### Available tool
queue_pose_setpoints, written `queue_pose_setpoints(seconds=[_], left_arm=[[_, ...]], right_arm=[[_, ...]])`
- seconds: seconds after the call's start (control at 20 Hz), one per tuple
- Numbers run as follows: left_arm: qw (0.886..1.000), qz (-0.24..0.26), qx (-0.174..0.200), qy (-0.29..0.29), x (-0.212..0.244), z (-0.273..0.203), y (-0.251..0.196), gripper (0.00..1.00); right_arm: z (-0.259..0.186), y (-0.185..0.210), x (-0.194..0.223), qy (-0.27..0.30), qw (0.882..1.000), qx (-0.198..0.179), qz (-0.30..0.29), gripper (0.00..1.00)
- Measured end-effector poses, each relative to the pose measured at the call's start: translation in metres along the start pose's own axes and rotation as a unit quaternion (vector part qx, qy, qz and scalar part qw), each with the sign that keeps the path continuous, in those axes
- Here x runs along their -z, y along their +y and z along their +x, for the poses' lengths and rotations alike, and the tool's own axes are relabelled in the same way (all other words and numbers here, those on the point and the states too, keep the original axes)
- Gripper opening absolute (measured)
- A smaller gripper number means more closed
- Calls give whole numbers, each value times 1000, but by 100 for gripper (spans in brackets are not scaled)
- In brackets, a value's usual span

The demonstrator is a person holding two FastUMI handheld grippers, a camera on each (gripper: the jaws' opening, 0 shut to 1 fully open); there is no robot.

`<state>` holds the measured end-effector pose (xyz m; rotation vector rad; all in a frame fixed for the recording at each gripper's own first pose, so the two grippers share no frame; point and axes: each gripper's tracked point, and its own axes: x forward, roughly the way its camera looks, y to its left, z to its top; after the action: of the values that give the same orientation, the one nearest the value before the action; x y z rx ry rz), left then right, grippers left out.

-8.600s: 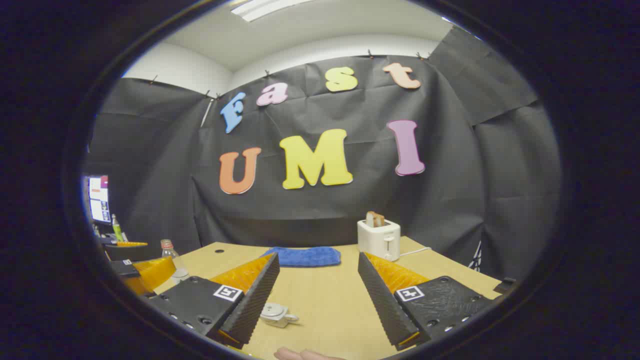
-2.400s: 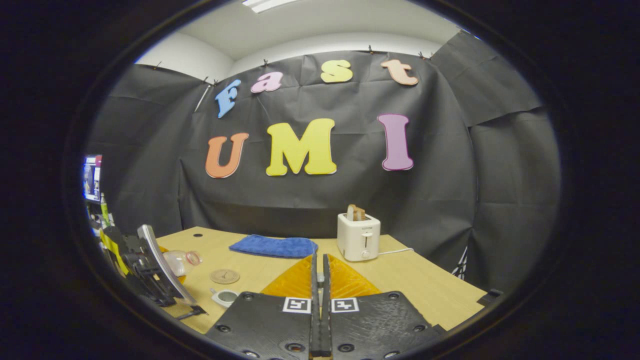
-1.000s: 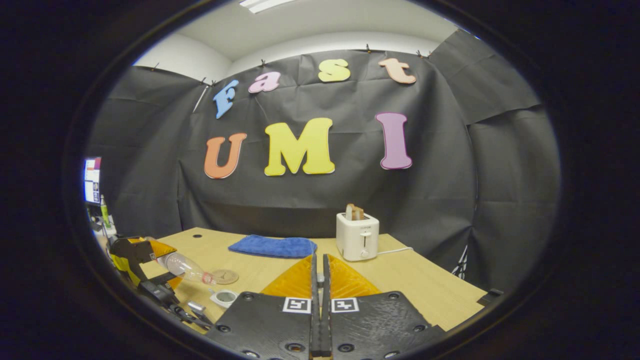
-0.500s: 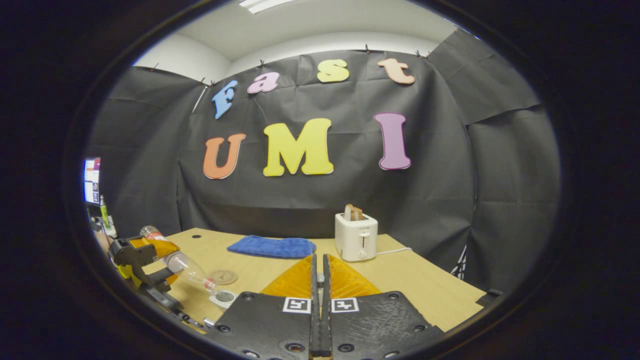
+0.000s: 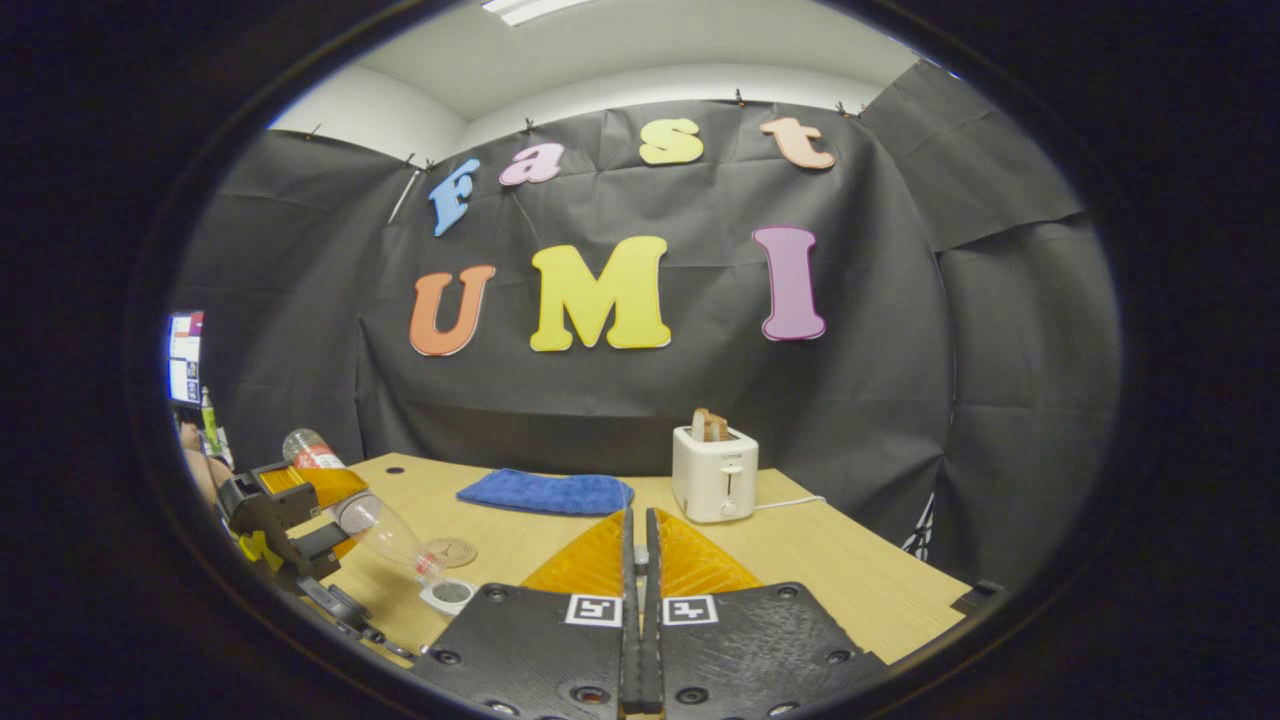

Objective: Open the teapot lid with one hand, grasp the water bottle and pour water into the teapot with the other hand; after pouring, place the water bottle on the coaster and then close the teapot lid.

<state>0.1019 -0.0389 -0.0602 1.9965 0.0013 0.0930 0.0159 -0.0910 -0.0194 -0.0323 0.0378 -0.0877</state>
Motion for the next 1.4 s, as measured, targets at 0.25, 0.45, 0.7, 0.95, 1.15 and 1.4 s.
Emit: queue_pose_setpoints(seconds=[0.25, 0.45, 0.7, 0.95, 1.15, 1.4], left_arm=[[1000, 13, 3, 0, -1, 1, 2, 75], [999, 36, 6, 1, -4, -1, 3, 75], [999, 53, 9, 6, -3, -2, 5, 75], [998, 62, 11, 7, -4, -4, 7, 75], [998, 62, 11, 8, -5, -3, 9, 75], [998, 61, 5, -3, -10, -2, 8, 75]], right_arm=[[1, -2, 0, -1, 1000, 1, 0, 0], [0, -3, 0, 1, 1000, 1, 1, 0], [0, -2, -1, 1, 1000, -1, 3, 0], [-2, 2, -2, -1, 1000, -6, -4, 0], [-2, 1, -3, -2, 1000, -4, -6, 0], [-2, -3, -3, -2, 1000, 1, -7, 0]])
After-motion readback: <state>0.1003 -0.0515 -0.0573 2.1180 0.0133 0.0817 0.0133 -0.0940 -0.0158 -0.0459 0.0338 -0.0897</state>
